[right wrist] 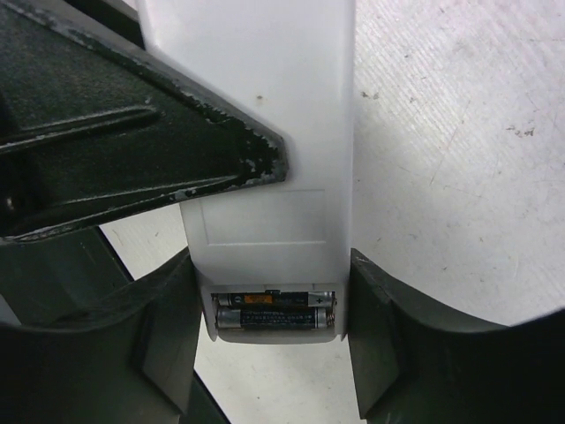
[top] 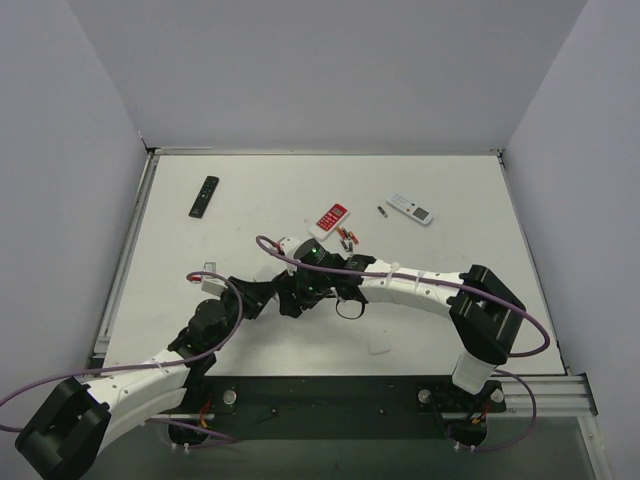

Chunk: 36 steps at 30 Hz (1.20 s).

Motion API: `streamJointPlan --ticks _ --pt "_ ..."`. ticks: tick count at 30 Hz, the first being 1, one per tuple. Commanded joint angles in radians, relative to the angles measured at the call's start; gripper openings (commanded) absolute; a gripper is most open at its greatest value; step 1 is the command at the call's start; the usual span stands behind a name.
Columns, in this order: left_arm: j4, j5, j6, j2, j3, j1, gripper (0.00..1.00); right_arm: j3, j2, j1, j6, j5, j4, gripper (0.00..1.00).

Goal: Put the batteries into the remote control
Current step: Adjust the remote control.

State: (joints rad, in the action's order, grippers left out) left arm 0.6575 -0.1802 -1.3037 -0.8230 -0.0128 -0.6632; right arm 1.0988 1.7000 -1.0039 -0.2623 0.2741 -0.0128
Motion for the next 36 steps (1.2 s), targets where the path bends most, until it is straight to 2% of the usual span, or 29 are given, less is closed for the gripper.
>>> streamJointPlan --ticks 1,2,4,5,8,14,25,31,36 --pt "0.042 -0.007 -0.020 0.039 0.102 -0.004 0.00 0.039 -0.008 -0.004 0.038 -0.009 0.037 0.41" --pt "0.030 -0.004 -0.023 0.051 0.108 -0.006 0.00 0.041 -0.011 -0.005 0.057 -0.009 0.043 0.32" --pt "0.021 -0.002 -0.028 0.076 0.116 -0.006 0.00 0.050 -0.016 -0.009 0.075 -0.013 0.059 0.24" --pt "0.011 0.001 -0.031 0.084 0.119 -0.006 0.02 0.055 -0.016 -0.010 0.093 -0.012 0.063 0.19" --pt "-0.028 0.011 -0.034 0.117 0.126 -0.006 0.16 0.058 -0.026 -0.016 0.116 -0.010 0.070 0.14" --pt "-0.113 0.045 -0.029 0.162 0.108 -0.006 0.29 0.084 -0.031 -0.016 0.172 -0.018 0.083 0.11" --pt "-0.110 0.073 -0.029 0.130 0.103 -0.006 0.52 0.128 -0.023 -0.018 0.224 0.007 0.109 0.10" --pt "-0.067 0.081 -0.023 0.088 0.093 -0.006 0.52 0.141 -0.020 -0.022 0.241 0.034 0.109 0.10" --pt "-0.018 0.093 -0.023 0.050 0.088 -0.006 0.43 0.145 -0.011 -0.029 0.255 0.054 0.109 0.10"
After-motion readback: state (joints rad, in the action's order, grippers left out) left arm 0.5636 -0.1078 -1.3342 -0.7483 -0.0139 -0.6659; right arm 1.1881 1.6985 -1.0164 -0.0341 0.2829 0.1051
